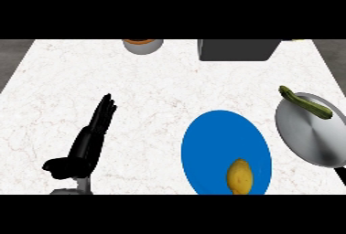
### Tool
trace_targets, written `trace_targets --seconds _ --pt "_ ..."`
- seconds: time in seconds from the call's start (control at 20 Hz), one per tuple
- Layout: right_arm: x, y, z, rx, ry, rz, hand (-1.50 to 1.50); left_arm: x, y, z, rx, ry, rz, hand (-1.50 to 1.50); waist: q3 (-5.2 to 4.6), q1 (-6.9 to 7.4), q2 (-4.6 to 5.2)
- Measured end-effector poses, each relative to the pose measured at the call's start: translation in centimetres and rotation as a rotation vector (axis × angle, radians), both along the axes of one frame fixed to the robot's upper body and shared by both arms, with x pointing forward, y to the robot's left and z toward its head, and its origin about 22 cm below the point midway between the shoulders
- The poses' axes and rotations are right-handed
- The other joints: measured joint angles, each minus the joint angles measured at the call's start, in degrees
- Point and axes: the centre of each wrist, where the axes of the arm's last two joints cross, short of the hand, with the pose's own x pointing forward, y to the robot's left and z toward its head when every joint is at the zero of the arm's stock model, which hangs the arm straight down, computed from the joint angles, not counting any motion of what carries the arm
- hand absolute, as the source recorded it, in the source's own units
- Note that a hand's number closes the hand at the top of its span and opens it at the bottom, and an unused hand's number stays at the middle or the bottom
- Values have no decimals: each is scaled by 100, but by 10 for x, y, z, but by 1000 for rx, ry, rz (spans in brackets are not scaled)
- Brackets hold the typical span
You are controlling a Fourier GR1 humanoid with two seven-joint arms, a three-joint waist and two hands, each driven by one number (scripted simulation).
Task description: Pick the squash from the plate and place it in the pan
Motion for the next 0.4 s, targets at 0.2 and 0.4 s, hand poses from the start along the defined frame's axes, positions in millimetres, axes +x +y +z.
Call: trace_targets --seconds 0.2,0.4 --pt "-1 -1 2 -15 13 4 -150 0 -4 1 -5 -4 0 0 1 1 1" --pt "-6 3 4 -65 -2 -3 -150 3 -6 0 -5 -6 1 0 0 -7 0"
